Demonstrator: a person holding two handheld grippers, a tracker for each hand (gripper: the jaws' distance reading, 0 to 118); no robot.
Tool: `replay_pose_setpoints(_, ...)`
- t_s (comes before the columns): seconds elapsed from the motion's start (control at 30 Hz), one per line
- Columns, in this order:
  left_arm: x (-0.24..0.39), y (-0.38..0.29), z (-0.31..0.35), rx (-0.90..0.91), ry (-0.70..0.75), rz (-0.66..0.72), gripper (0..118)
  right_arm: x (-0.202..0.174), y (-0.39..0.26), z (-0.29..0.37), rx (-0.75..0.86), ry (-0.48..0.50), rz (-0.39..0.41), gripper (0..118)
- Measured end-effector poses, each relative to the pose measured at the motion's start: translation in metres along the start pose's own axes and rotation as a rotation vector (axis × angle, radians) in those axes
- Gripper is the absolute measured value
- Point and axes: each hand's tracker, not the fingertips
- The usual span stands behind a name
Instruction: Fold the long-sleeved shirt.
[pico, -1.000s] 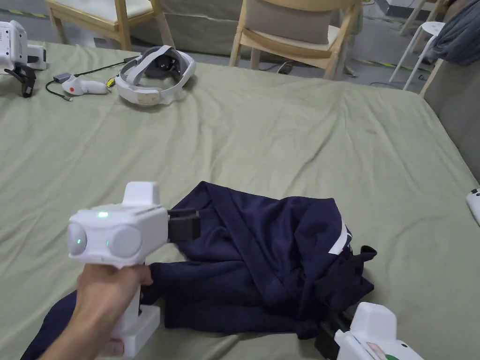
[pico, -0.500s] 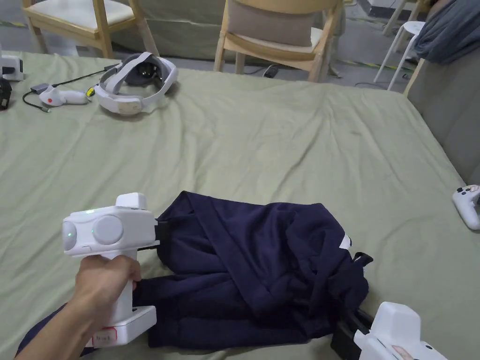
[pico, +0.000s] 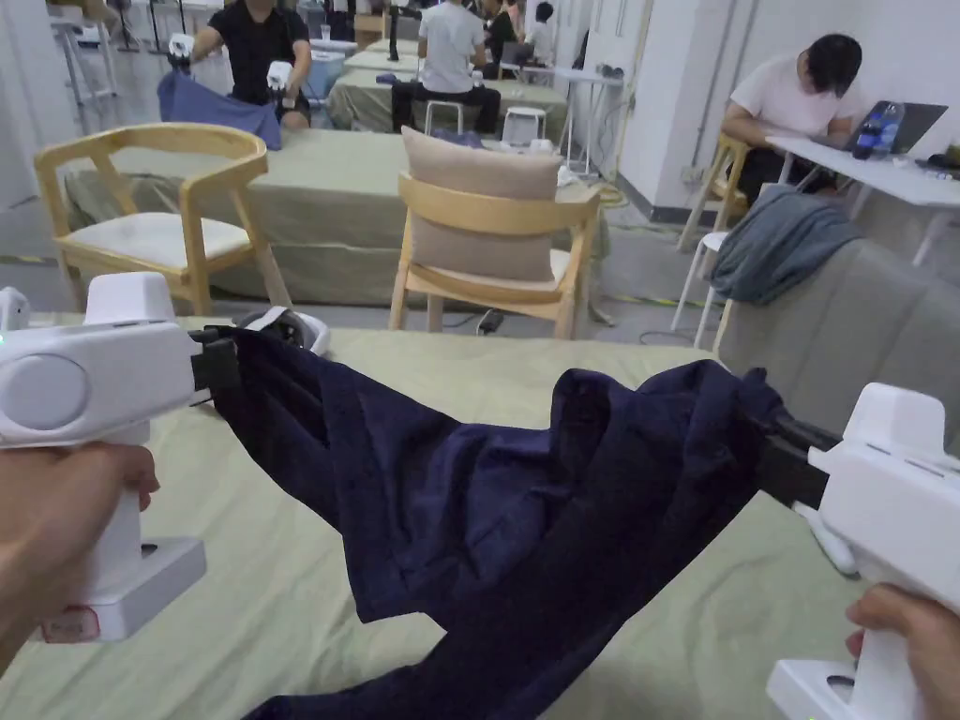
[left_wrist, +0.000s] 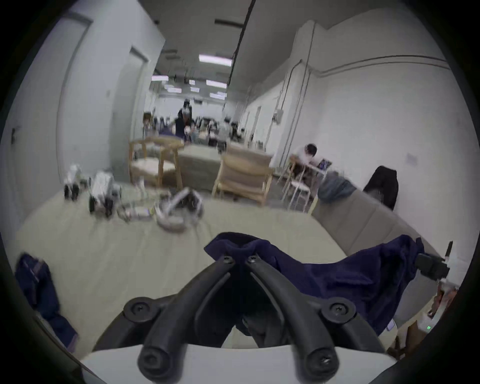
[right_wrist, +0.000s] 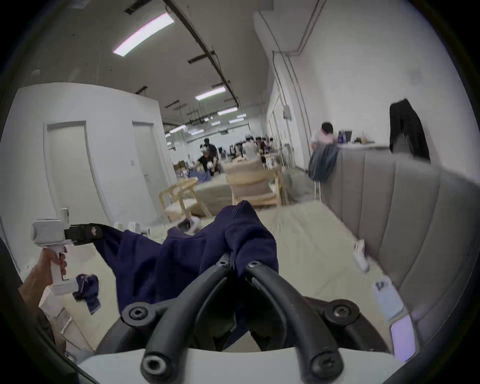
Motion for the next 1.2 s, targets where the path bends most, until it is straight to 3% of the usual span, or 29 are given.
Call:
replay_pose_setpoints(0.13, -0.007, 0.073, 0.039, 0.096, 0.02, 0.024, 5, -0.01, 0.073, 0.014, 0.07, -0.006, 0.034, 3)
replay_pose_setpoints(0.2, -0.005, 0.103, 0.054, 0.15, 0.053, -0.018, 5, -0.012, 0.107, 0.02, 0.108, -0.01, 0.026, 3)
replay_pose_setpoints(0.3, 0.002, 0.145, 0.071, 0.201, 0.087, -0.063, 5, -0.024, 0.154, 0.025, 0.164, -0.034, 0.077, 3)
replay_pose_setpoints(0.37, 0.006, 0.175, 0.078, 0.235, 0.092, -0.066, 5, -0.03, 0.188, 0.027, 0.186, -0.025, 0.06, 3)
replay_pose_setpoints(0.67, 0.021, 0.282, 0.067, 0.27, 0.126, -0.015, 5, -0.062, 0.302, -0.012, 0.204, -0.093, 0.1, 3)
replay_pose_setpoints(0.87, 0.024, 0.306, 0.031, 0.275, 0.201, -0.094, 5, -0.066, 0.326, -0.059, 0.2, -0.165, 0.168, 3)
replay_pose_setpoints(0.93, 0.022, 0.306, 0.015, 0.286, 0.225, -0.097, 5, -0.06, 0.327, -0.078, 0.212, -0.186, 0.155, 3)
replay_pose_setpoints(1.2, 0.002, 0.299, -0.07, 0.265, 0.267, -0.086, 5, -0.059, 0.316, -0.163, 0.255, -0.185, 0.211, 3)
